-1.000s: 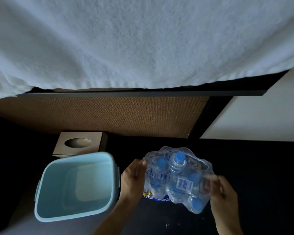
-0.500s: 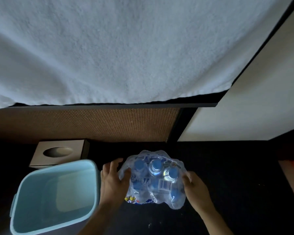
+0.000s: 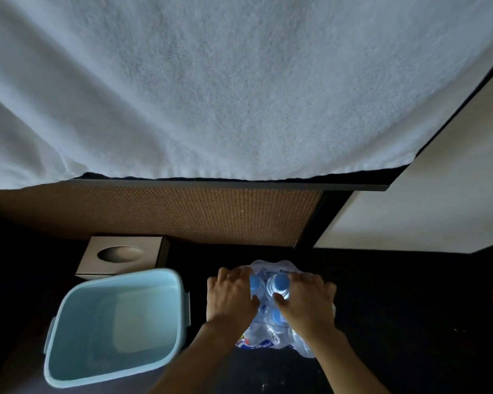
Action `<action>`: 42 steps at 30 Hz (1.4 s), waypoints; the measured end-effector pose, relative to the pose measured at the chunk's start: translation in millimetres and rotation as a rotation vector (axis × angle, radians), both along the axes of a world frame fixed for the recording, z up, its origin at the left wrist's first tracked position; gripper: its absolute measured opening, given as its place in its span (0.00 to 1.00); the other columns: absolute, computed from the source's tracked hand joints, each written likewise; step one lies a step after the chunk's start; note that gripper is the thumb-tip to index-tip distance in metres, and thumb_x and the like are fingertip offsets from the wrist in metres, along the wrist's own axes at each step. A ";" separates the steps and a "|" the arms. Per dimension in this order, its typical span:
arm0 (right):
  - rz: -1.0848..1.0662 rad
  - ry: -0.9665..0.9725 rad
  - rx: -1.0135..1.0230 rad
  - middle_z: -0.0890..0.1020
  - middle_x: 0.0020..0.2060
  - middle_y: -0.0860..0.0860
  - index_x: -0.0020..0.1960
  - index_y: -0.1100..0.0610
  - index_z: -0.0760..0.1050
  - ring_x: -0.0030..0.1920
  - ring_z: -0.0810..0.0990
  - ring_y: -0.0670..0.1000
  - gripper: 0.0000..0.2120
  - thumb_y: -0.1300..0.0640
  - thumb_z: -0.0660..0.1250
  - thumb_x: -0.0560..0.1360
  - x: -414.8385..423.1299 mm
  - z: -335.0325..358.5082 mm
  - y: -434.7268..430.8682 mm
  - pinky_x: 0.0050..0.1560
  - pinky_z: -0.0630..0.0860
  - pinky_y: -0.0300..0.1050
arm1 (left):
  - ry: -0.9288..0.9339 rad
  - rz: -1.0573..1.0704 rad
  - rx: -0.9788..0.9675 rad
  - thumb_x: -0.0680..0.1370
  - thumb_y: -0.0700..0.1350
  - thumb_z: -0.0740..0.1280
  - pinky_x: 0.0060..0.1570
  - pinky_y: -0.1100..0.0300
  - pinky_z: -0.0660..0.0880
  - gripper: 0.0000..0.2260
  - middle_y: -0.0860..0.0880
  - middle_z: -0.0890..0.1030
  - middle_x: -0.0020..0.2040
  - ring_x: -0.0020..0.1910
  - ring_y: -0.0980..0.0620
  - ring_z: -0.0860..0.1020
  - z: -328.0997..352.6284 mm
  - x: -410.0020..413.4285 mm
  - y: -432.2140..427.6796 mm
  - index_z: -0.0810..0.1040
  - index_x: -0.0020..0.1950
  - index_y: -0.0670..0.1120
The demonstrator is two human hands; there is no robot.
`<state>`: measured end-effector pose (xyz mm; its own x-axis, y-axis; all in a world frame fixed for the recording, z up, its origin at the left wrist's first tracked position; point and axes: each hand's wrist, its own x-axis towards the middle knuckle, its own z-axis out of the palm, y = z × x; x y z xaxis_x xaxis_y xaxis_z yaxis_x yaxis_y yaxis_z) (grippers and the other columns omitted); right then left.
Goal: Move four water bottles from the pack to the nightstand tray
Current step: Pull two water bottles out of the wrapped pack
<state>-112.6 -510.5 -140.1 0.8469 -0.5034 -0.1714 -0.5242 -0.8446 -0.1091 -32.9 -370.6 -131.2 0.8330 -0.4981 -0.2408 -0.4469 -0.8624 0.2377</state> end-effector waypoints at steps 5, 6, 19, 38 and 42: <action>-0.003 -0.018 -0.055 0.85 0.38 0.50 0.49 0.52 0.84 0.43 0.83 0.54 0.22 0.37 0.77 0.62 5.0 -11.9 1.4 0.45 0.72 0.53 | -0.021 0.055 0.033 0.79 0.59 0.67 0.65 0.51 0.68 0.23 0.55 0.79 0.68 0.69 0.49 0.72 -14.7 2.9 -4.9 0.72 0.73 0.57; -0.004 -0.034 -0.065 0.85 0.36 0.50 0.48 0.52 0.85 0.41 0.83 0.54 0.22 0.38 0.79 0.61 5.1 -14.4 0.9 0.43 0.73 0.52 | -0.028 0.059 0.031 0.79 0.60 0.67 0.65 0.50 0.68 0.22 0.55 0.79 0.68 0.69 0.49 0.73 -15.3 4.9 -6.7 0.73 0.72 0.58; -0.053 -0.601 0.477 0.86 0.41 0.41 0.52 0.52 0.84 0.42 0.84 0.40 0.14 0.49 0.79 0.69 -12.8 92.6 -35.9 0.44 0.81 0.44 | -0.051 -0.215 -0.369 0.77 0.65 0.58 0.59 0.52 0.75 0.25 0.50 0.84 0.57 0.57 0.47 0.80 100.8 16.2 -2.8 0.78 0.64 0.51; -0.793 -1.426 -0.031 0.76 0.35 0.56 0.39 0.54 0.65 0.34 0.78 0.55 0.21 0.45 0.76 0.69 -348.2 470.4 43.8 0.34 0.79 0.57 | 0.373 -1.146 -1.139 0.75 0.67 0.59 0.38 0.69 0.74 0.19 0.53 0.82 0.42 0.41 0.57 0.81 476.1 -266.7 -127.2 0.70 0.53 0.53; -1.056 -1.445 -0.401 0.69 0.28 0.53 0.36 0.54 0.61 0.29 0.67 0.49 0.26 0.40 0.75 0.67 -492.3 511.8 125.7 0.30 0.71 0.56 | 0.637 -1.449 -1.174 0.77 0.63 0.62 0.43 0.59 0.79 0.15 0.48 0.84 0.43 0.40 0.51 0.84 515.6 -435.1 -94.5 0.71 0.52 0.52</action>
<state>-604.9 -384.7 371.8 -0.4552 -0.6838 0.5703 -0.4827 -0.3488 -0.8034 -468.0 -465.1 384.4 -0.3359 -0.7179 0.6097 -0.1843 0.6849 0.7049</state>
